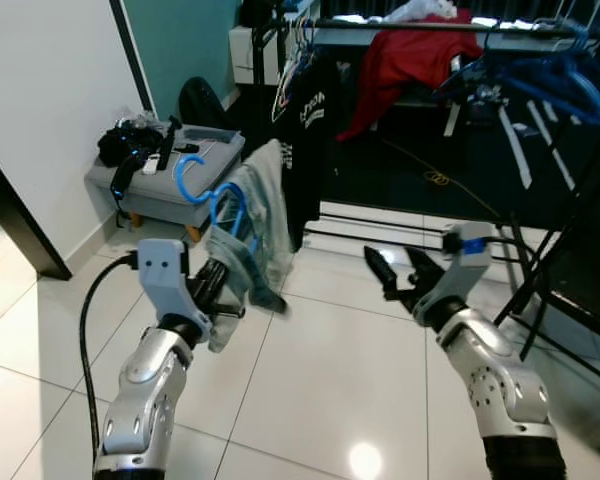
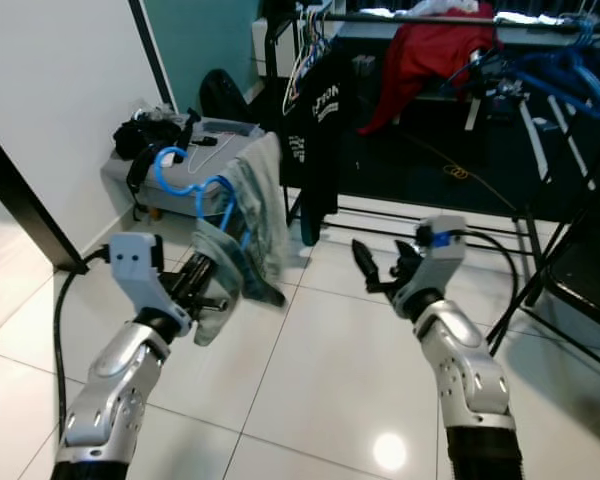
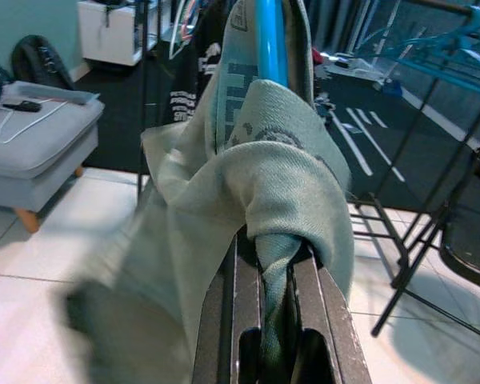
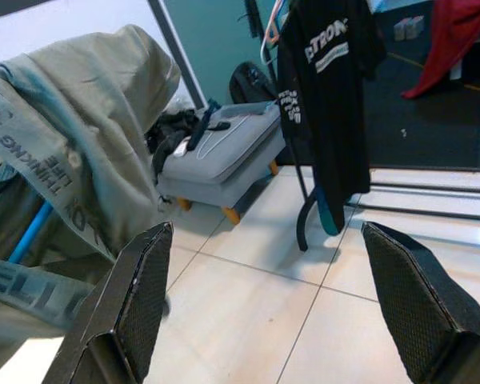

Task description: Hang hanger

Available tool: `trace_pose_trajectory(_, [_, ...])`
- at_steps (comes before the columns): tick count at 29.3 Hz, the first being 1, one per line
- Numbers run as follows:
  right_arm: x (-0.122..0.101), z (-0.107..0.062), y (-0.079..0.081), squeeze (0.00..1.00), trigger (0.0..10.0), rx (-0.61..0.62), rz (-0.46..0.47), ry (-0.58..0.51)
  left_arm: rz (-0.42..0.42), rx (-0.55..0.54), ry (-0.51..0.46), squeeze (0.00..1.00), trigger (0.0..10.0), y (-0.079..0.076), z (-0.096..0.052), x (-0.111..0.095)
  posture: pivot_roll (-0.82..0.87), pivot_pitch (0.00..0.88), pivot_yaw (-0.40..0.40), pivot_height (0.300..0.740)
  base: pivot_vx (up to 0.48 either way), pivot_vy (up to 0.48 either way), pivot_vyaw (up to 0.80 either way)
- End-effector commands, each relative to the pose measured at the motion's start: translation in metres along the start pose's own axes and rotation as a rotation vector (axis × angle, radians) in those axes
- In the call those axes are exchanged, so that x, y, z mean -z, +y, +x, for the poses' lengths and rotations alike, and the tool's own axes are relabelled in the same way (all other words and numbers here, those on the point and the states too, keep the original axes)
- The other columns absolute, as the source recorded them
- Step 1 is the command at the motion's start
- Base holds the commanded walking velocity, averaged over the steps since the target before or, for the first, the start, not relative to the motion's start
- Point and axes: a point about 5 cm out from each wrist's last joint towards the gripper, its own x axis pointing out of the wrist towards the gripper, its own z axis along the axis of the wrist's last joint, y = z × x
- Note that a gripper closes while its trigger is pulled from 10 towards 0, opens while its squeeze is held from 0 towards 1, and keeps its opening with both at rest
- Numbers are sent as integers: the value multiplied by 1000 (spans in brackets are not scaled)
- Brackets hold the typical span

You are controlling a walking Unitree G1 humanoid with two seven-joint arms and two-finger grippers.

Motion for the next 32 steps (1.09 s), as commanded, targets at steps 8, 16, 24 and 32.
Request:
trace_pose_trajectory(8, [4,3,-4,0,10000,31,12,13,89,95,-13,0,10000,-13,5,-3,-111,71,50,740,449,0,-279])
trace_pose_trajectory(16, [5,5,-4,0,10000,25,26,4,153,155,-6,0,10000,-22,6,-3,-122,55,55,740,445,0,-740])
trace_pose_trajectory(24, [3,7,0,0,10000,14,23,-22,226,151,-16,0,10000,-26,14,-10,-130,56,60,740,433,0,-265])
trace_pose_trajectory(32, [2,7,1,0,10000,13,26,-29,264,163,-31,0,10000,-36,19,-15,-130,55,66,740,428,0,0])
